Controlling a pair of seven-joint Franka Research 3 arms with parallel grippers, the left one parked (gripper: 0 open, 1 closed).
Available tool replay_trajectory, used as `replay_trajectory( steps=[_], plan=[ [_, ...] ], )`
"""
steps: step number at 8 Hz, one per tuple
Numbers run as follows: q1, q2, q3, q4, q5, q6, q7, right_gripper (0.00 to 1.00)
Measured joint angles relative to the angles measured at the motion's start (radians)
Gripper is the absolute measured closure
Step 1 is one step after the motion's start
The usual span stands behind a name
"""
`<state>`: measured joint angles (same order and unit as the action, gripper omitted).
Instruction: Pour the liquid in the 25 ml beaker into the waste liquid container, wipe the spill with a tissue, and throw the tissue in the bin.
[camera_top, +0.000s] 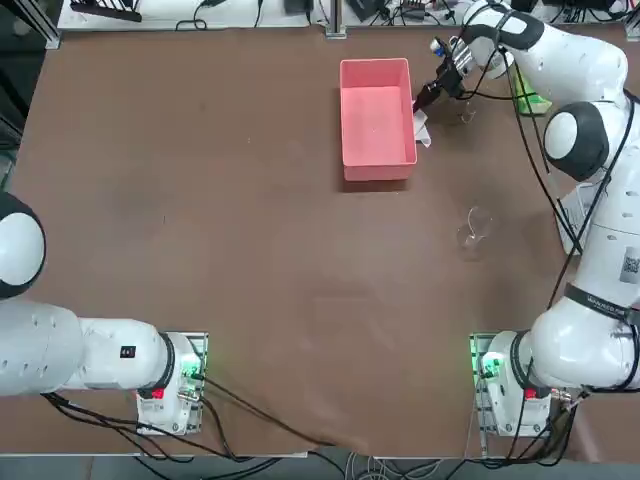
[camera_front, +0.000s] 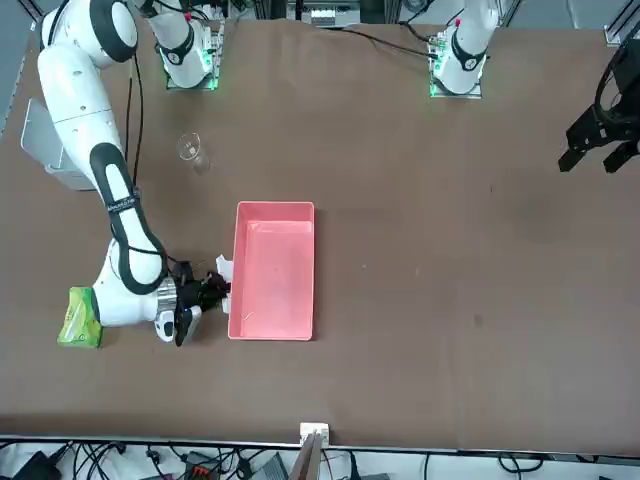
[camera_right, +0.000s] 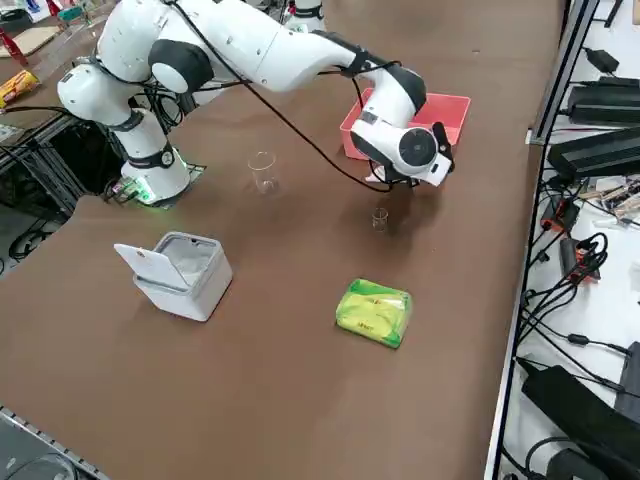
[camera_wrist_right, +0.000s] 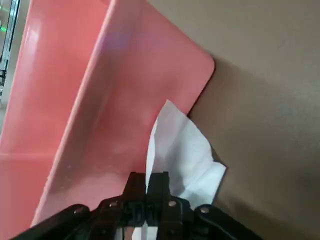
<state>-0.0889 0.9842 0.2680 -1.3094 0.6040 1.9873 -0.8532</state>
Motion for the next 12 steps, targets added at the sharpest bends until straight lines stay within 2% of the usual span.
replay_trajectory(
  steps=[12],
  plan=[
    [0.004, 0.012, -0.001, 0.002, 0.0, 0.019, -0.05, 0.98]
  ],
)
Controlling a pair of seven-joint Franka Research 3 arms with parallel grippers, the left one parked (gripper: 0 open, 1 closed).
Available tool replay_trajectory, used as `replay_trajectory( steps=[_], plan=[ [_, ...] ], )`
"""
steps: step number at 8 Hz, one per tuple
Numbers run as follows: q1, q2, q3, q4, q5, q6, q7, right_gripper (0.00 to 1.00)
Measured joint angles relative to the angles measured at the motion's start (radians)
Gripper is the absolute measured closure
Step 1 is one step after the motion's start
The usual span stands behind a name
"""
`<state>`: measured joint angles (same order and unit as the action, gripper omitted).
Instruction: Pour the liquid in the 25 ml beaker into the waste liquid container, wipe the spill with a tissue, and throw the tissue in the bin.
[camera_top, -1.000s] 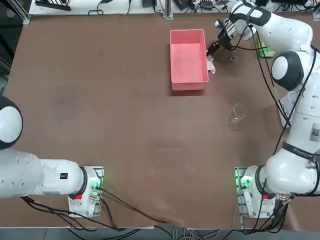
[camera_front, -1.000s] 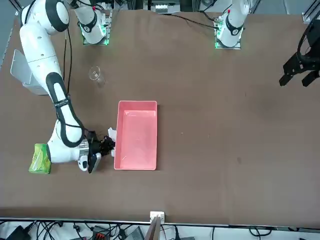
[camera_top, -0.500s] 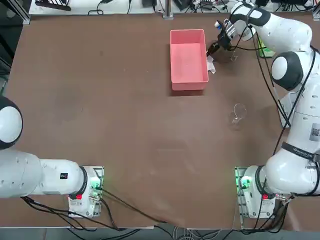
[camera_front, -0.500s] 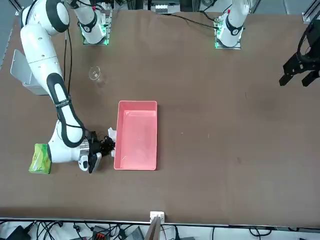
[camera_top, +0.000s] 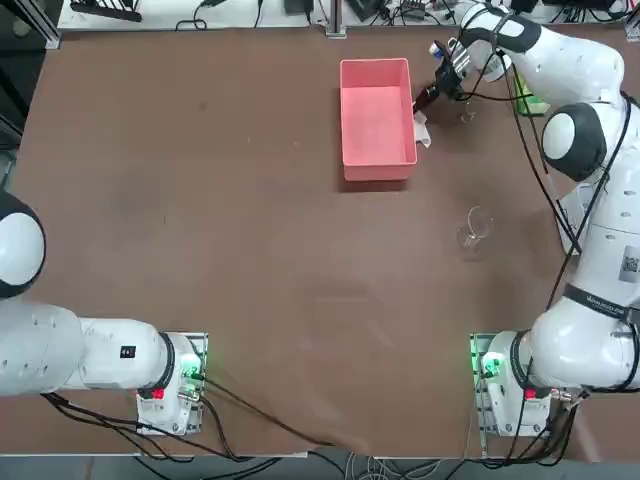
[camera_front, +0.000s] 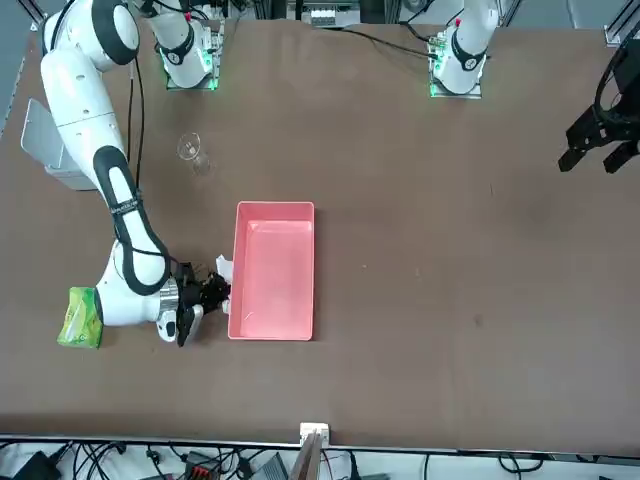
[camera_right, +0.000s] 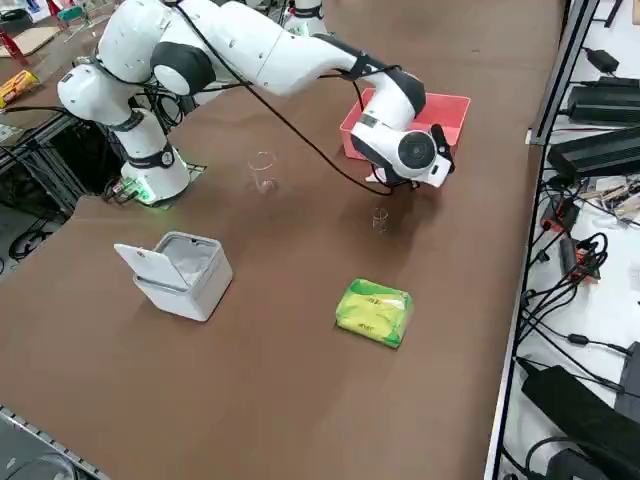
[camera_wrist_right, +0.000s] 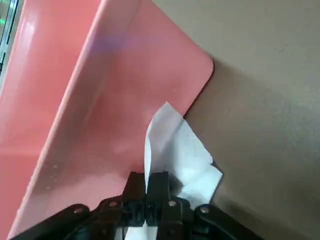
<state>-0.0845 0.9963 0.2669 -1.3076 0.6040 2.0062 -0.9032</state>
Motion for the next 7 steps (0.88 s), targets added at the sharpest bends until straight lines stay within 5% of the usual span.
replay_trajectory(
  steps=[7],
  plan=[
    [0.0, 0.001, 0.0, 0.004, 0.0, 0.003, -0.011, 0.98]
  ],
)
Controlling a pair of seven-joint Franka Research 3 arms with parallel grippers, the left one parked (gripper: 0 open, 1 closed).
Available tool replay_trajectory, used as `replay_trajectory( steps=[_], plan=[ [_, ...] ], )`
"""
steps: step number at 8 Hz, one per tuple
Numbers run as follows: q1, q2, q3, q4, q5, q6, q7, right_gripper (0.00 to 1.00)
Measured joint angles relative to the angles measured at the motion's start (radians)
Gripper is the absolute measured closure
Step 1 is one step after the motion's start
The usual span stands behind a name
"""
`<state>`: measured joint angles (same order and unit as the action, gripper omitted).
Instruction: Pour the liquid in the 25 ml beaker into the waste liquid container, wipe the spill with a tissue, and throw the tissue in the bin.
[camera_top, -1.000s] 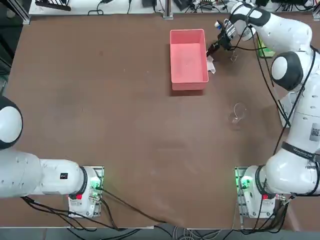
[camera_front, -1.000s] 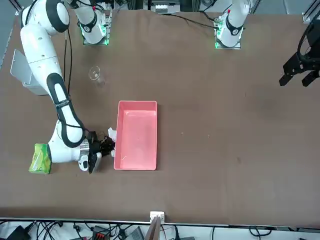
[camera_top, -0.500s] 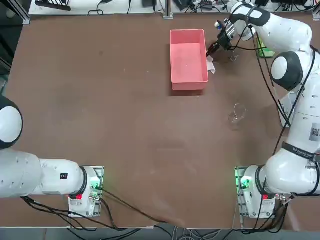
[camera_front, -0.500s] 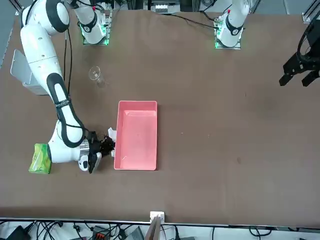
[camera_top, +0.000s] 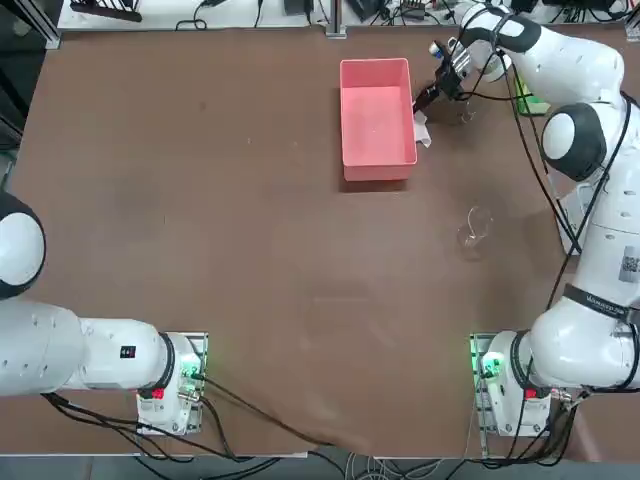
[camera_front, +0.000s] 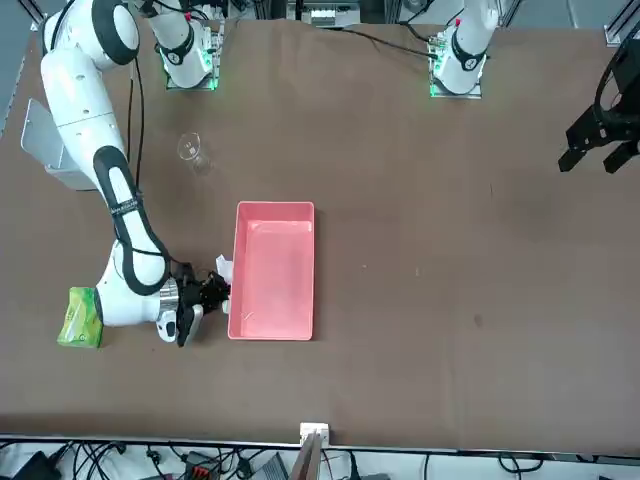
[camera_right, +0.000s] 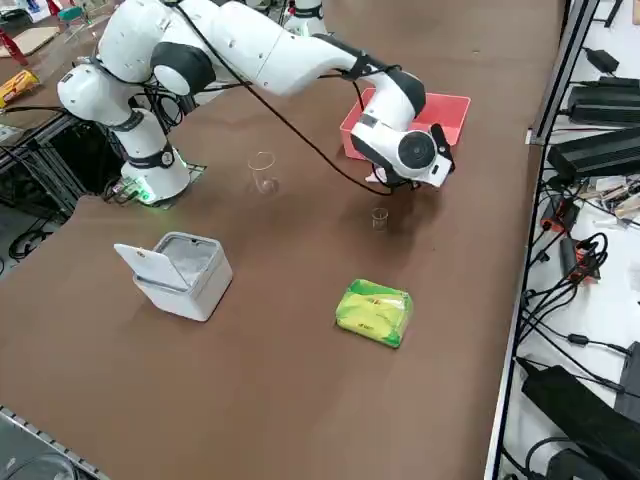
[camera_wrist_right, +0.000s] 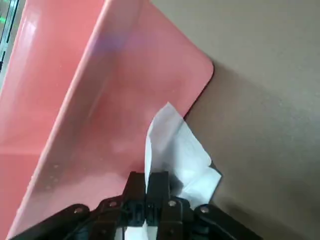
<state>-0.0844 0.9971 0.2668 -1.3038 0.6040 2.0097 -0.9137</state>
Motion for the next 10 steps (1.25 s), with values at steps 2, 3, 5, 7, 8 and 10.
replay_trajectory(
  steps=[2, 3, 5, 7, 8, 10],
  plan=[
    [0.0, 0.002, -0.004, 0.01, 0.0, 0.01, -0.001, 0.98],
    [0.0, 0.002, -0.007, 0.015, -0.001, 0.014, -0.003, 0.98],
    [0.0, 0.002, -0.01, 0.029, -0.001, 0.015, -0.008, 0.98],
    [-0.002, -0.015, -0.011, 0.047, -0.001, 0.013, -0.009, 0.98],
    [-0.004, -0.038, -0.014, 0.05, -0.001, 0.001, -0.009, 0.98],
    [-0.005, -0.107, -0.046, 0.051, -0.001, -0.065, -0.009, 0.98]
  ],
)
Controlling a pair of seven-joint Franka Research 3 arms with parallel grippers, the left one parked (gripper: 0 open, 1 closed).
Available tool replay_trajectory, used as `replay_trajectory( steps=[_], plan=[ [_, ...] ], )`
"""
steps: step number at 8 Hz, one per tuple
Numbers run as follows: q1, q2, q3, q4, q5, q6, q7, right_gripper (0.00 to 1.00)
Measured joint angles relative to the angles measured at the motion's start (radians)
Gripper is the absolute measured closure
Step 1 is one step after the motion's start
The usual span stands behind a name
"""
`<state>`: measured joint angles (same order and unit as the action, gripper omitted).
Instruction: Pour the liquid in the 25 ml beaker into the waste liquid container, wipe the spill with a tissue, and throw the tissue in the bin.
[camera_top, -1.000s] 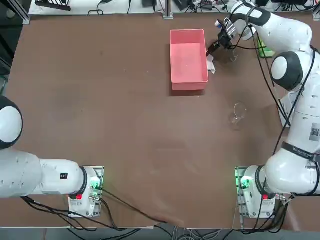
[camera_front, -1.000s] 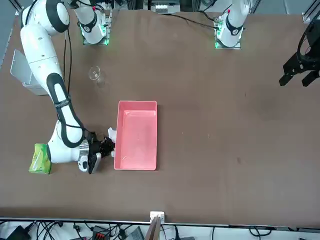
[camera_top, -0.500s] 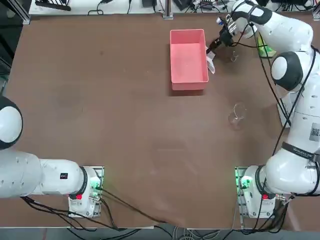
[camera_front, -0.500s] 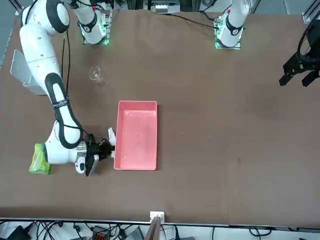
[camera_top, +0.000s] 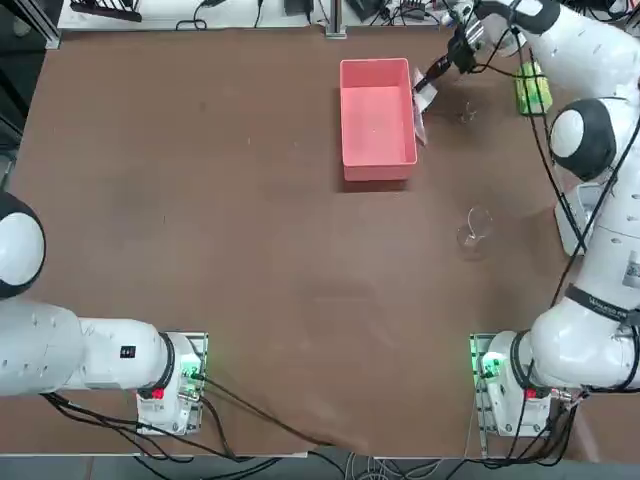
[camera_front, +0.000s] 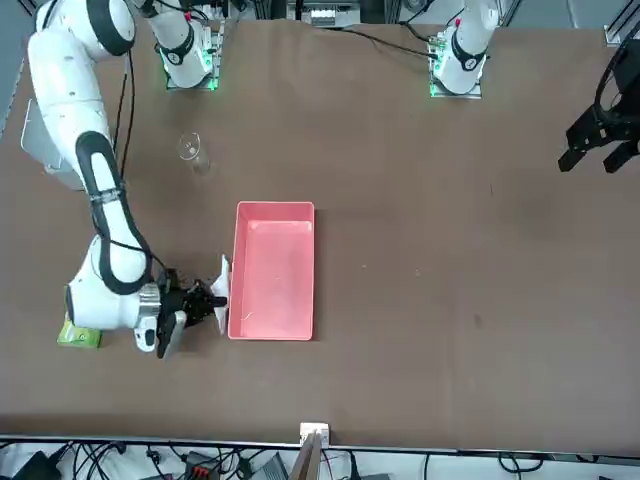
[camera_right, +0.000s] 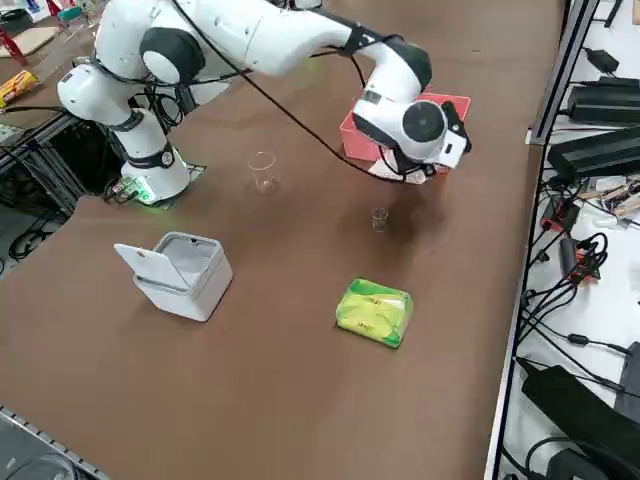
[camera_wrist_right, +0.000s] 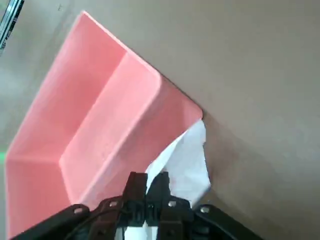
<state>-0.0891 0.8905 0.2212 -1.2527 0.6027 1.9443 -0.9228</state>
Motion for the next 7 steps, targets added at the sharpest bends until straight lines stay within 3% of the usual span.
replay_trajectory(
  steps=[7],
  plan=[
    [-0.005, -0.234, -0.19, -0.025, -0.017, -0.365, 0.0, 0.98]
  ],
)
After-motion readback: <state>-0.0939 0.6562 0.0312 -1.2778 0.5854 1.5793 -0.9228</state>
